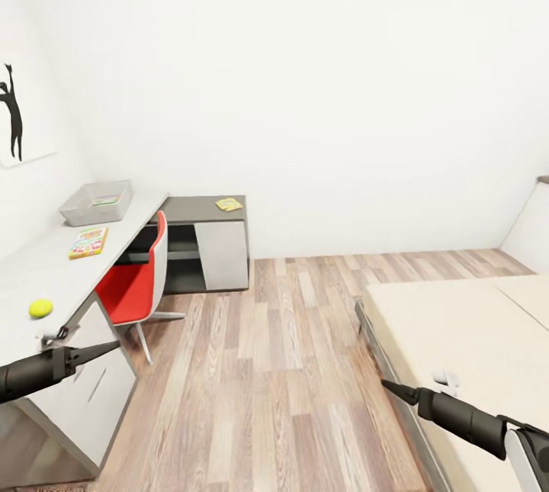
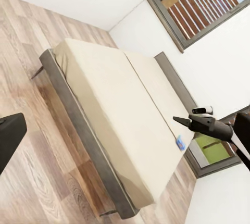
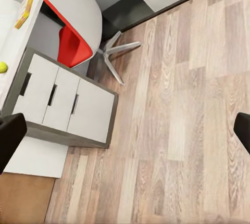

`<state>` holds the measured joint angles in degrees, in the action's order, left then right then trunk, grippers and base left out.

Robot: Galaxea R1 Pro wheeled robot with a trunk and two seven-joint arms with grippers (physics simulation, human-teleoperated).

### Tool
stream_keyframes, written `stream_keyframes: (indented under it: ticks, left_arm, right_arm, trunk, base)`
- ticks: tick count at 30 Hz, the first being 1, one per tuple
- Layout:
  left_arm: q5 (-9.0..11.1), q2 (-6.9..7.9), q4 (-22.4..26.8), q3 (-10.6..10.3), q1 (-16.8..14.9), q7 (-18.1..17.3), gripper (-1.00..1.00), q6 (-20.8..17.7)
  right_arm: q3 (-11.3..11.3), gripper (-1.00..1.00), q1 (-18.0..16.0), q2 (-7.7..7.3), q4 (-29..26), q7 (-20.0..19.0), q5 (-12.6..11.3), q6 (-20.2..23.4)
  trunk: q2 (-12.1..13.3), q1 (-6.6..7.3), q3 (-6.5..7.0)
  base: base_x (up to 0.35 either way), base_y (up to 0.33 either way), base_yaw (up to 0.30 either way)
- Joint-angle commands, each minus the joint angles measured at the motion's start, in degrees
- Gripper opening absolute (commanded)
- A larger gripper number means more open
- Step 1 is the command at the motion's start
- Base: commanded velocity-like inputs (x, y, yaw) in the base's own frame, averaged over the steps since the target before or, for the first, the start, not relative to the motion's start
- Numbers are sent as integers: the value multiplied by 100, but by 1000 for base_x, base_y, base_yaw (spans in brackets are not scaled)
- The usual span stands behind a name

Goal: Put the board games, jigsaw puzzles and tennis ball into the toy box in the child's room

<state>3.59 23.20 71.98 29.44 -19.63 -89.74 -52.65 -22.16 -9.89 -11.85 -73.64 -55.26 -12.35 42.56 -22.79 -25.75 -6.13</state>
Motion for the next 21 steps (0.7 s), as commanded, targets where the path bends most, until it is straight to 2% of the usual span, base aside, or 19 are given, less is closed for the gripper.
stream_keyframes:
  ticks: [1,21]
  left_arm:
    - [-8,1,0,0,-5,-26,100,-61]
    - [-7,1,3,0,-5,-26,100,-55]
  right_arm:
    - [-7,100,-4,-1,-1,-9,-26,33]
    - [-5,100,-4,7,28,10,11,3]
  trunk:
    - [-13,-3,-15]
    - [-13,-3,-21]
  base:
    - [-42,0,80]
    - [-57,0,16]
